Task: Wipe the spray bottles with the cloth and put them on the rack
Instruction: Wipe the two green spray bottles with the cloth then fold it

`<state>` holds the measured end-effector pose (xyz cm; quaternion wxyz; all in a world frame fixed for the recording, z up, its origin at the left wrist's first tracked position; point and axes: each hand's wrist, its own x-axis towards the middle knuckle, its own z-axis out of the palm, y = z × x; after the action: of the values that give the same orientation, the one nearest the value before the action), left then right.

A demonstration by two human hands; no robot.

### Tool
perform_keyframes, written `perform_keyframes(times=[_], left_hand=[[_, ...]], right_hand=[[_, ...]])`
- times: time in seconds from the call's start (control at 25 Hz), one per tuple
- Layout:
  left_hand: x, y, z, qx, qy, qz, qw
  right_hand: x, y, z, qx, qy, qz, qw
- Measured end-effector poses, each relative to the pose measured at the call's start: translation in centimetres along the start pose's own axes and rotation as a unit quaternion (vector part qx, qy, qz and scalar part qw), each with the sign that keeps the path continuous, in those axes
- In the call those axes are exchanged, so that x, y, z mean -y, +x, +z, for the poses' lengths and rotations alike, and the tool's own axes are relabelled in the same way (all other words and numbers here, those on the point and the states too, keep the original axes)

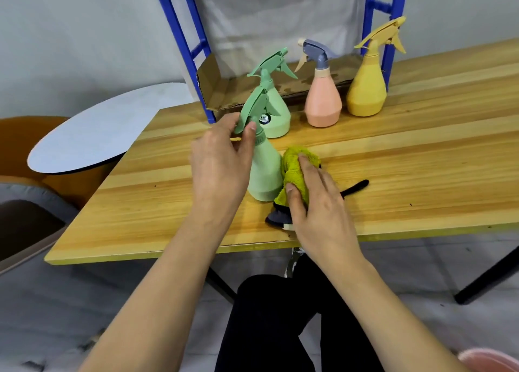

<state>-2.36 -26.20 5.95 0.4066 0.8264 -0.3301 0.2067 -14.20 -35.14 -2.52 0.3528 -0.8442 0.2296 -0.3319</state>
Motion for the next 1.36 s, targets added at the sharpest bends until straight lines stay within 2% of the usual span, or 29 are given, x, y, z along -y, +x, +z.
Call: perform_keyframes(times=[0.08, 0.16, 0.24, 0.36, 0.48, 0.56, 0.68, 0.76, 0.88, 0.96, 1.12, 1.28, 1.36], left_hand=[[-1.3, -0.4, 0.1, -0.047, 0.055, -0.01, 0.997], [-1.6, 0.0, -0.1, -0.044, 0.016, -0.051, 0.998], [-0.2, 0.5, -0.6, 0.038, -0.04, -0.082, 0.995], [2.8, 0.5, -1.5, 0.201, -0.142, -0.105, 0.963], [4.6, 0.1, -1.4, 0.257, -0.206, -0.078, 0.941], [4.6, -0.2, -0.9, 0.26, -0.205, -0.06, 0.942], [4.5, -0.4, 0.1, 0.226, -0.181, -0.051, 0.956], [4.5, -0.4, 0.5, 0.201, -0.176, -0.062, 0.962], [4.4, -0.7, 0.7, 0.186, -0.153, -0.069, 0.968], [4.0, -0.9, 0.6, 0.175, -0.144, -0.067, 0.972], [3.8, -0.9, 0.8, 0.158, -0.112, -0.045, 0.98], [3.2, -1.2, 0.7, 0.142, -0.109, -0.053, 0.982], [3.0, -1.3, 0.7, 0.145, -0.104, -0.05, 0.983]], right_hand=[[-0.2, -0.2, 0.2, -0.001, -0.001, 0.003, 1.0], [-0.3, -0.1, -0.1, 0.003, 0.001, 0.012, 1.0], [-0.5, 0.2, -0.3, 0.01, 0.009, 0.023, 1.0], [-0.5, 0.6, -0.4, -0.001, 0.075, 0.048, 0.996], [0.3, 1.4, -1.1, -0.056, 0.155, 0.046, 0.985], [1.6, 1.9, -1.6, -0.062, 0.169, 0.003, 0.984], [3.0, 2.3, -1.2, -0.003, 0.154, -0.049, 0.987], [2.0, 2.0, -0.5, 0.014, 0.104, -0.032, 0.994], [0.5, 1.4, -0.8, 0.021, 0.046, 0.055, 0.997], [1.2, 2.1, -1.3, 0.014, 0.061, 0.042, 0.997], [2.0, 2.4, -1.1, 0.031, 0.114, -0.037, 0.992], [1.0, 1.1, -1.4, 0.042, 0.08, 0.042, 0.995], [1.8, 2.0, -1.9, 0.031, 0.077, 0.027, 0.996]])
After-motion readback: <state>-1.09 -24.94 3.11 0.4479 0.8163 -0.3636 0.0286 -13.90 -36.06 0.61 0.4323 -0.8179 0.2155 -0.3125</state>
